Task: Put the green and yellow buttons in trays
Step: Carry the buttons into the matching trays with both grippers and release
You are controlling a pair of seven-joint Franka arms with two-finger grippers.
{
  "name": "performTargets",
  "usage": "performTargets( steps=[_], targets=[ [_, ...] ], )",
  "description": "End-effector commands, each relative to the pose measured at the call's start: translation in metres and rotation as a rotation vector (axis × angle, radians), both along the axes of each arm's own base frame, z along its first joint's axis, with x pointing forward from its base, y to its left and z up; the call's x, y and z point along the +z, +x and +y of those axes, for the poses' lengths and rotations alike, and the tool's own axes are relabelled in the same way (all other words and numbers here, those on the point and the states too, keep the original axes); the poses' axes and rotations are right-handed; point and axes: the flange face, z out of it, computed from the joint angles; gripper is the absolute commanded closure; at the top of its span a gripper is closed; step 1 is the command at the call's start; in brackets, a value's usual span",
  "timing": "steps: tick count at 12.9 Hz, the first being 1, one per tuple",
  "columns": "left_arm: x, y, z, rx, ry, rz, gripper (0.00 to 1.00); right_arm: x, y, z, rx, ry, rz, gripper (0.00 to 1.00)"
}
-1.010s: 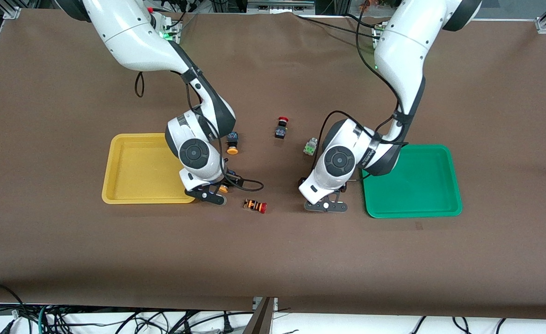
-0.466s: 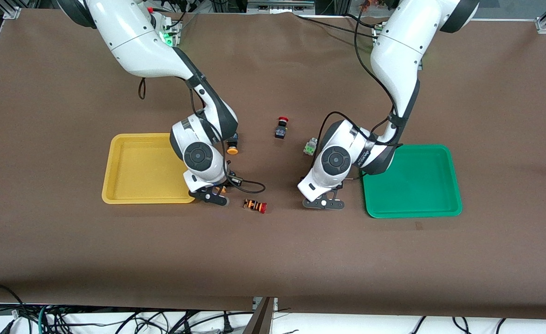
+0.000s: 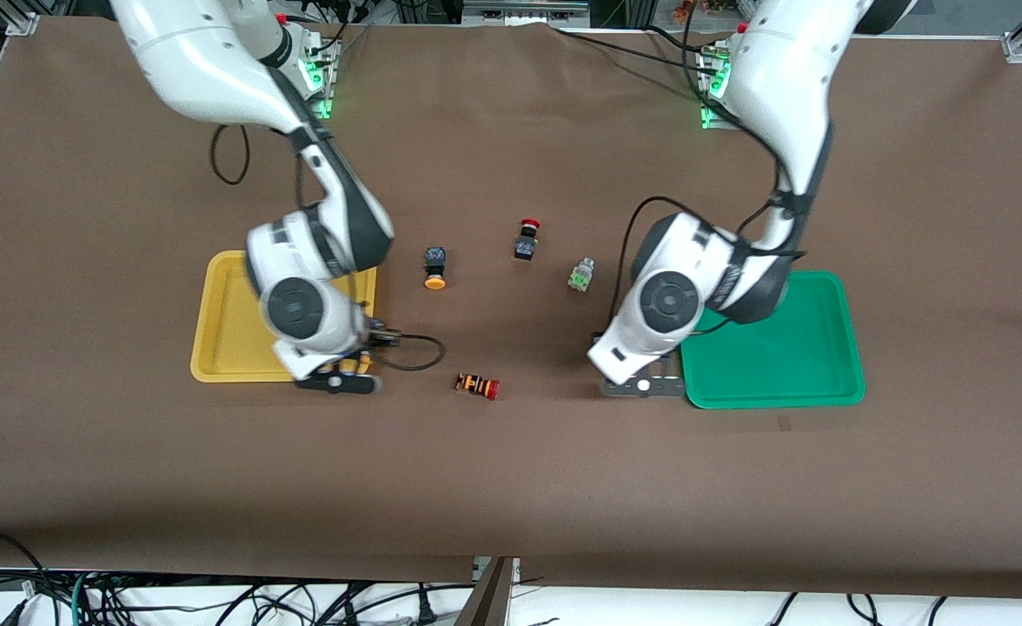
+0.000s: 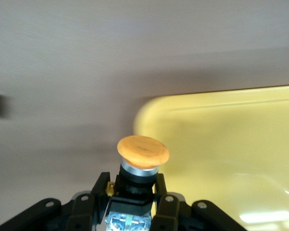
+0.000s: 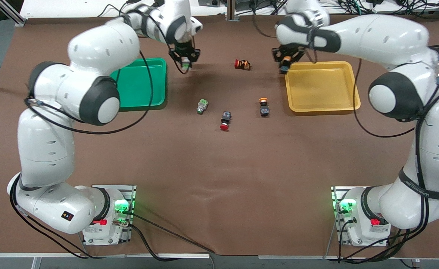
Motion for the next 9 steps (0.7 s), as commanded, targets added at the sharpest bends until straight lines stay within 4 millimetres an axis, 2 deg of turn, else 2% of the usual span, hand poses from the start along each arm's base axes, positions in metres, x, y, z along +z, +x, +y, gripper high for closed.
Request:
performTargets(
  steps=[1, 2, 3, 5, 6, 7, 8, 9],
  targets=[
    [0.017, 0.004, 0.100, -0.071, -0.008, 0.177, 0.94, -0.005, -0.011, -0.075, 0.098, -0.013, 0.080, 1.00],
    [0.008, 0.005, 0.127, -0.097, -0.022, 0.220, 0.91, -0.014, -0.015, -0.104, 0.120, -0.006, 0.089, 1.00],
    [-0.011, -0.001, 0.146, -0.113, -0.030, 0.263, 0.88, -0.027, -0.022, -0.134, 0.148, 0.003, 0.099, 1.00],
    [-0.048, -0.014, 0.158, -0.105, -0.031, 0.271, 0.88, -0.054, -0.042, -0.178, 0.186, 0.016, 0.092, 1.00],
    [-0.062, -0.018, 0.166, -0.095, -0.036, 0.239, 0.75, -0.065, -0.051, -0.186, 0.181, 0.016, 0.097, 1.00],
    [-0.067, -0.020, 0.164, -0.099, -0.037, 0.228, 0.57, -0.069, -0.054, -0.189, 0.174, 0.018, 0.099, 1.00],
    [-0.064, -0.020, 0.162, -0.102, -0.039, 0.226, 0.01, -0.068, -0.053, -0.190, 0.172, 0.019, 0.098, 0.40],
    [-0.048, -0.019, 0.160, -0.103, -0.043, 0.217, 0.00, -0.064, -0.050, -0.187, 0.169, 0.021, 0.095, 0.00]
  ],
)
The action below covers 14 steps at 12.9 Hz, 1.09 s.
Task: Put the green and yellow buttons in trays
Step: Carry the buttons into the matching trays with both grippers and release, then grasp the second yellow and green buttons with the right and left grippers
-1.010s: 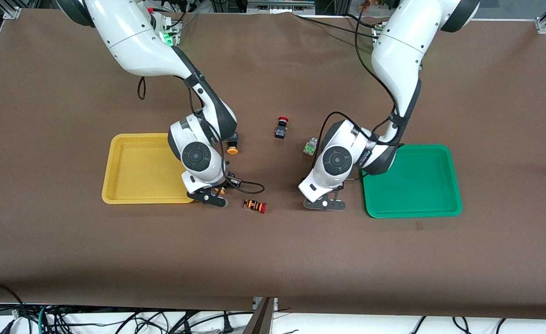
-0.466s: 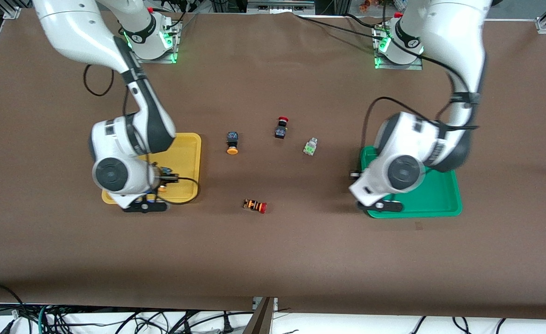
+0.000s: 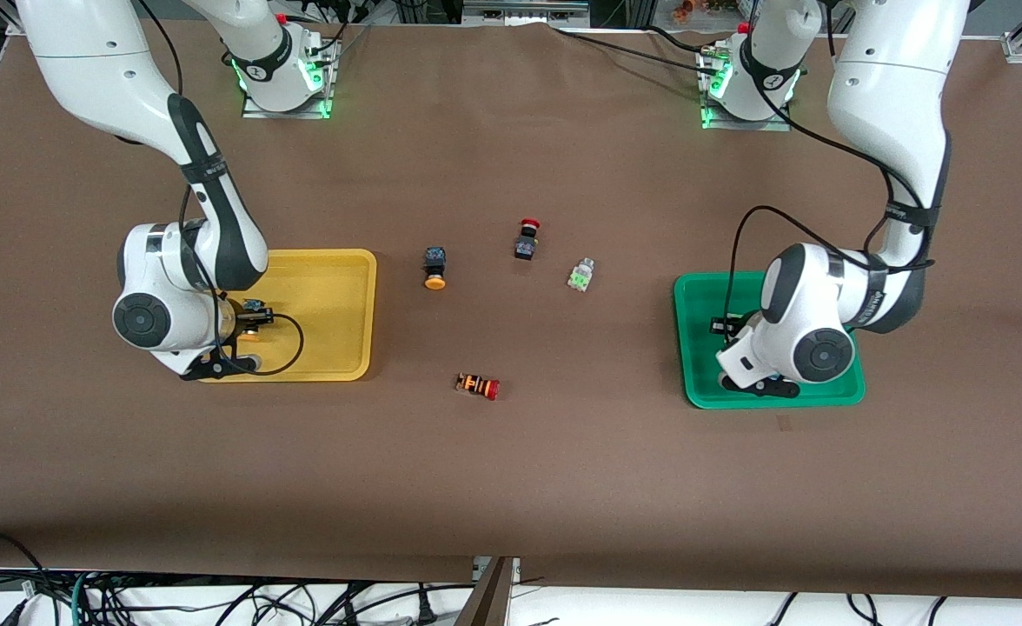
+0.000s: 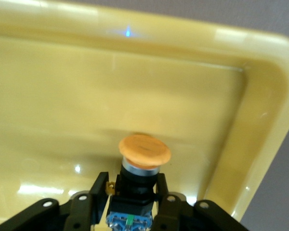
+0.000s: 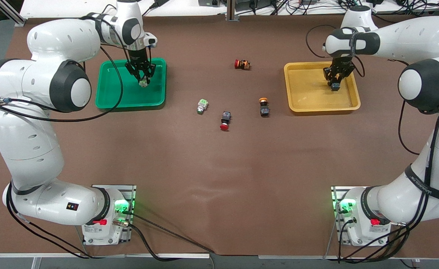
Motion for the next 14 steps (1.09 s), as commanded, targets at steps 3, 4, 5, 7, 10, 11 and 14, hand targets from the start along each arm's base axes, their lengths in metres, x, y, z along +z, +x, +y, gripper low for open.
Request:
performTargets(
  steps=[3, 4, 5, 7, 10, 11, 14],
  targets=[
    [0.097, -0.010, -0.051, -0.061, -0.050, -0.031, 0.00, 0.072, 0.005, 0.094, -0.007, 0.057, -0.061, 0.00],
    [0.108, -0.015, -0.070, -0.085, -0.072, -0.038, 0.00, 0.075, -0.003, 0.132, -0.085, 0.046, -0.060, 0.00],
    [0.107, -0.023, -0.096, -0.119, -0.099, -0.032, 0.00, 0.073, -0.016, 0.174, -0.142, 0.040, -0.062, 0.00],
    [0.065, -0.042, -0.149, -0.144, -0.195, 0.008, 0.00, 0.063, -0.042, 0.236, -0.190, 0.041, -0.065, 0.00],
    [0.023, -0.071, -0.203, -0.211, -0.222, -0.017, 0.00, 0.047, -0.070, 0.273, -0.198, 0.043, -0.046, 0.00],
    [0.017, -0.077, -0.213, -0.222, -0.226, -0.027, 0.00, 0.039, -0.080, 0.279, -0.188, 0.049, -0.043, 0.00],
    [-0.009, -0.104, -0.234, -0.259, -0.231, -0.051, 0.00, 0.017, -0.105, 0.304, -0.223, 0.058, -0.061, 0.00]
  ],
)
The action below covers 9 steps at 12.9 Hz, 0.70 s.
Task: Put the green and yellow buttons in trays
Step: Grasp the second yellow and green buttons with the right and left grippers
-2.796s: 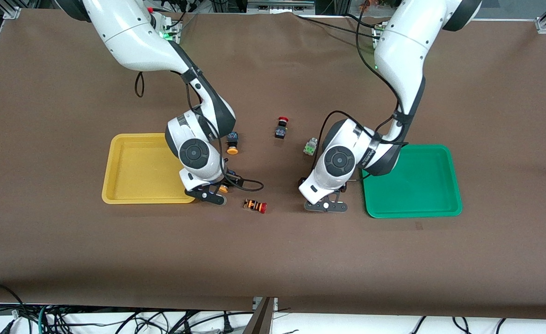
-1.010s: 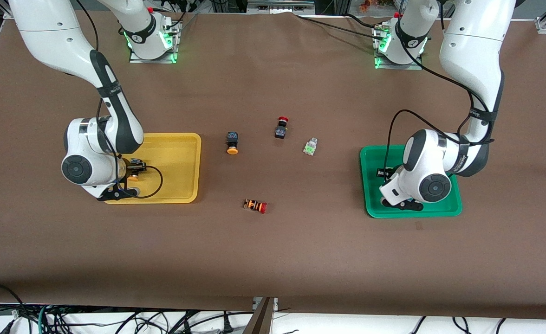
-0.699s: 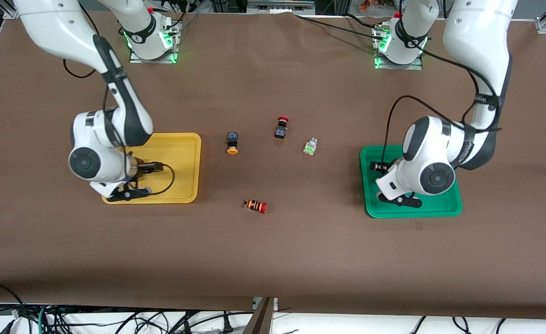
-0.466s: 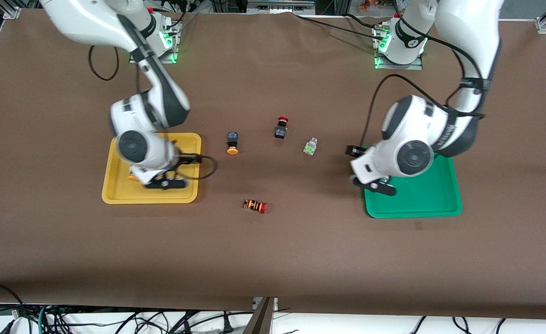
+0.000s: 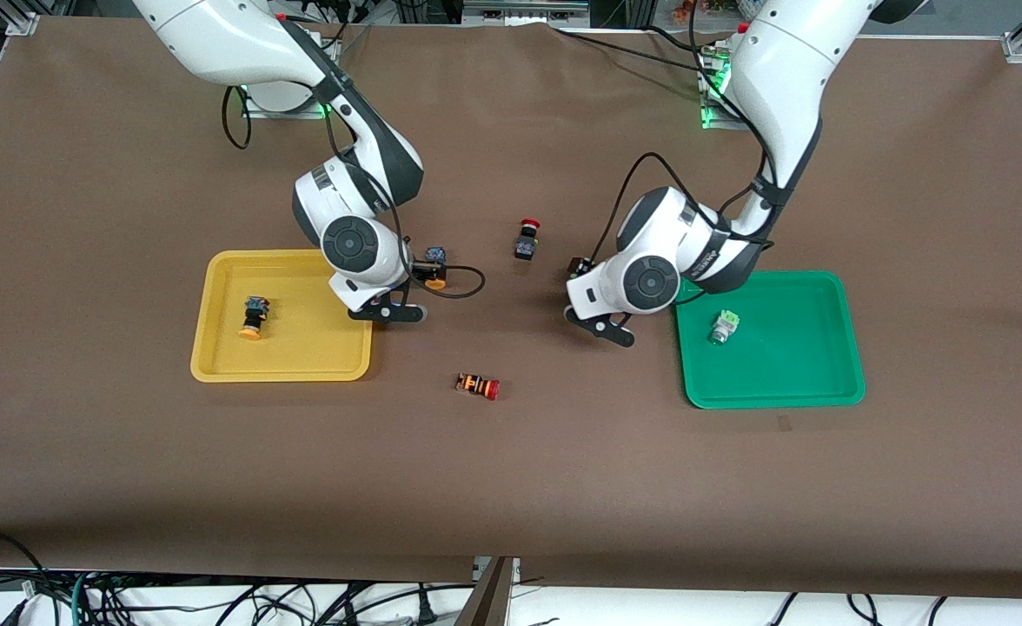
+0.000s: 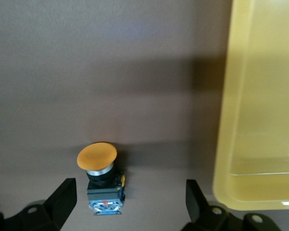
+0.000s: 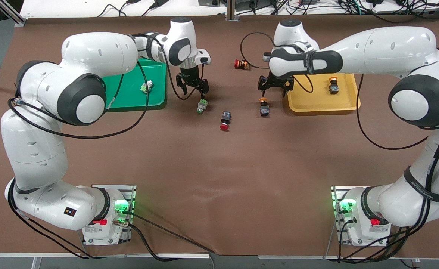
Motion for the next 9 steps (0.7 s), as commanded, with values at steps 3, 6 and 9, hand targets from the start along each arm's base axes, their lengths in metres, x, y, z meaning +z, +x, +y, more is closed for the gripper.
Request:
performTargets(
  steps=[3, 6, 9],
  targets=[
    [-0.034, -0.051, -0.025, -0.003, -0.004, -0.050, 0.00, -0.024, -0.025, 0.022, -0.026, 0.006, -0.017, 0.21],
    [-0.034, -0.052, -0.029, -0.005, -0.006, -0.059, 0.47, -0.035, -0.031, 0.020, -0.030, 0.016, -0.028, 0.95],
    [-0.031, -0.050, -0.030, -0.009, -0.006, -0.063, 0.96, -0.005, -0.015, 0.014, -0.029, 0.026, -0.056, 1.00]
  ],
)
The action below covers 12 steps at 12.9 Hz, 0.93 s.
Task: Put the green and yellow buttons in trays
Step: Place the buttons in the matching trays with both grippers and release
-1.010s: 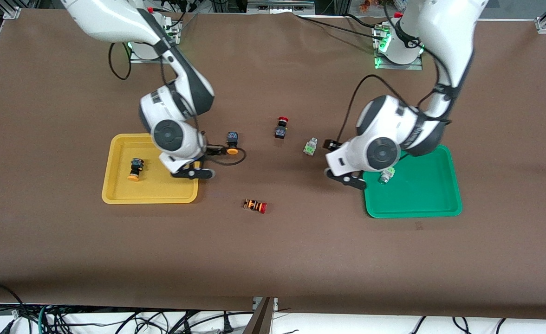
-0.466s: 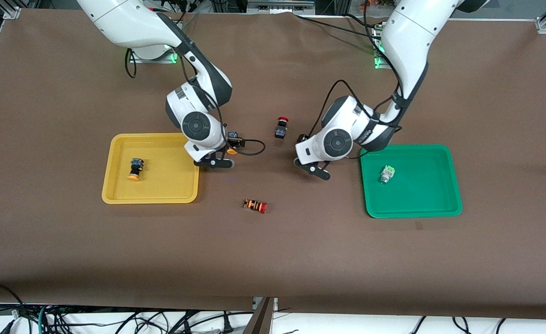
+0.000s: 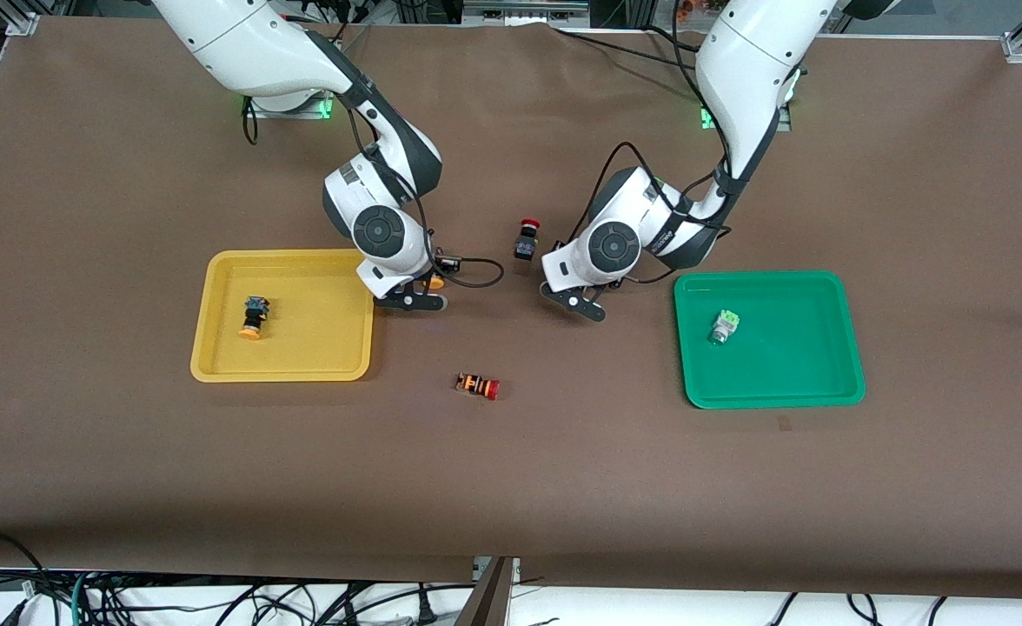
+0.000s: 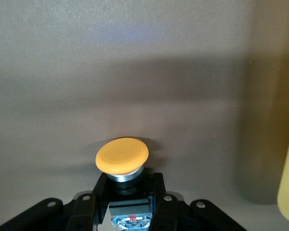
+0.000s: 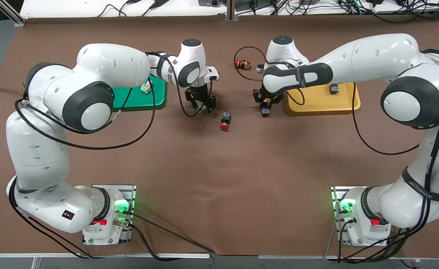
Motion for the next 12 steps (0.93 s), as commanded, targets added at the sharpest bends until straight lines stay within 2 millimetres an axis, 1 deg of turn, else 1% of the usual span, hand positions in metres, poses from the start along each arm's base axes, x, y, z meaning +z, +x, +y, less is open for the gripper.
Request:
performTargets(
  steps=[1, 2, 3, 4, 5, 6, 7, 8, 9, 10, 11, 12],
  targets=[
    [0.007, 0.000, 0.001, 0.010, -0.004, -0.005, 0.96, 0.043, 0.025, -0.026, -0.012, -0.012, -0.015, 1.00],
    [0.012, 0.004, 0.005, 0.016, -0.005, -0.007, 0.96, 0.058, 0.040, -0.044, 0.026, -0.014, 0.007, 1.00],
    [0.024, 0.009, 0.009, 0.020, -0.007, -0.020, 0.96, 0.063, 0.053, -0.068, 0.068, -0.027, 0.035, 1.00],
    [0.039, 0.015, 0.022, 0.024, 0.010, 0.003, 0.96, 0.061, 0.065, -0.100, 0.106, -0.043, 0.050, 1.00],
    [0.065, 0.030, 0.047, 0.035, 0.035, 0.015, 0.96, 0.055, 0.077, -0.134, 0.158, -0.045, 0.053, 1.00],
    [0.089, 0.046, 0.075, 0.029, 0.056, 0.028, 0.94, 0.045, 0.084, -0.162, 0.196, -0.045, 0.062, 1.00],
    [0.107, 0.060, 0.110, 0.021, 0.082, 0.073, 0.94, 0.035, 0.085, -0.178, 0.204, -0.047, 0.068, 1.00],
    [0.121, 0.079, 0.148, 0.023, 0.103, 0.097, 0.94, 0.022, 0.078, -0.181, 0.202, -0.047, 0.065, 1.00],
    [0.124, 0.092, 0.189, 0.013, 0.132, 0.107, 0.94, 0.015, 0.074, -0.184, 0.196, -0.046, 0.058, 0.79],
    [0.123, 0.102, 0.228, -0.016, 0.155, 0.103, 0.94, 0.022, 0.079, -0.189, 0.177, -0.046, 0.047, 0.01],
    [0.119, 0.112, 0.268, -0.040, 0.182, 0.089, 0.90, 0.051, 0.090, -0.193, 0.173, -0.037, 0.004, 0.00],
    [0.107, 0.125, 0.309, -0.062, 0.209, 0.052, 0.88, 0.094, 0.100, -0.206, 0.147, -0.030, -0.033, 0.00]
  ],
)
